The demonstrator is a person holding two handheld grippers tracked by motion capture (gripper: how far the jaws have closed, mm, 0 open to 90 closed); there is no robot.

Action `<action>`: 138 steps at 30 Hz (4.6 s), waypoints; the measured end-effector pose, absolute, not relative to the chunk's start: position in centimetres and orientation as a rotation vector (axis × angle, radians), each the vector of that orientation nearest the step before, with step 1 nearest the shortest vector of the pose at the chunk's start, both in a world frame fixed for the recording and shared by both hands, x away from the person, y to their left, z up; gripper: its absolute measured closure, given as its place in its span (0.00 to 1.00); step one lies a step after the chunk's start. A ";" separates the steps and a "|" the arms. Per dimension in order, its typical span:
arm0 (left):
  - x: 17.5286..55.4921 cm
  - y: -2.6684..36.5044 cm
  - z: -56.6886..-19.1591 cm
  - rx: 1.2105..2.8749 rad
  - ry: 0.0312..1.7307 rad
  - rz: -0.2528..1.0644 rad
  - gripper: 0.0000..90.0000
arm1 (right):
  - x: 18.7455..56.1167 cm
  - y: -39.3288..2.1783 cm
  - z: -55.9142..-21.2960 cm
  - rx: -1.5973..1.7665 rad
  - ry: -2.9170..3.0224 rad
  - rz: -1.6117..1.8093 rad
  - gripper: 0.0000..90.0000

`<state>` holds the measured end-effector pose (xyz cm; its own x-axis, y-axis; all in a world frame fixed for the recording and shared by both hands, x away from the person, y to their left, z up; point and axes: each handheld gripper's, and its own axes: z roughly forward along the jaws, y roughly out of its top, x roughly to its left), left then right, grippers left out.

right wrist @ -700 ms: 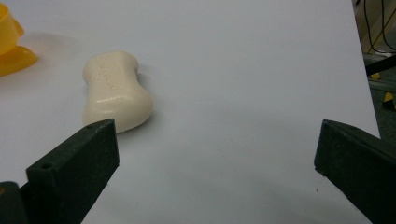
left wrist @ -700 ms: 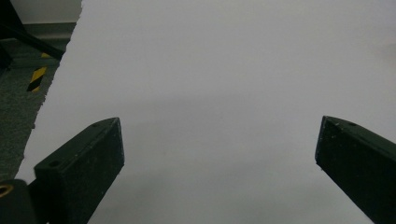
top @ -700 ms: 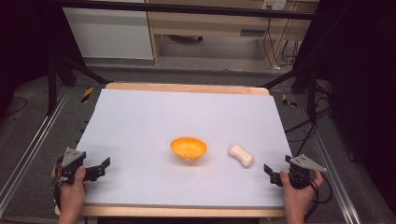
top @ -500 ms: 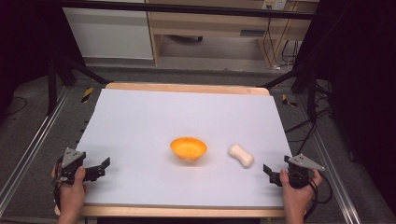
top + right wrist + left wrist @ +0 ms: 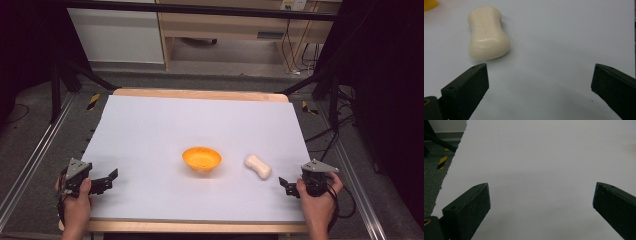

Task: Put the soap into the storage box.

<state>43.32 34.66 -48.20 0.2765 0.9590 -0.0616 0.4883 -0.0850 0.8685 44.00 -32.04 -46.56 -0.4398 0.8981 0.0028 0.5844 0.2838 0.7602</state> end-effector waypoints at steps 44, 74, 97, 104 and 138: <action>43.3 34.6 -48.2 1.707 1.336 0.710 0.01 | 48.9 -27.2 -44.2 1.132 2.506 0.699 0.02; 43.3 34.6 -48.2 1.709 1.334 0.711 0.01 | 51.3 -23.6 -42.9 1.017 2.605 0.639 0.02; 43.3 34.6 -48.2 1.711 1.333 0.708 0.02 | 52.7 -22.0 -43.9 1.050 2.704 0.566 0.27; 43.3 34.6 -48.2 1.714 1.334 0.705 0.02 | 53.1 -22.2 -44.3 1.081 2.736 0.544 0.42; 43.4 34.6 -48.2 1.719 1.332 0.700 0.02 | 52.8 -22.4 -45.4 1.030 2.782 0.551 0.53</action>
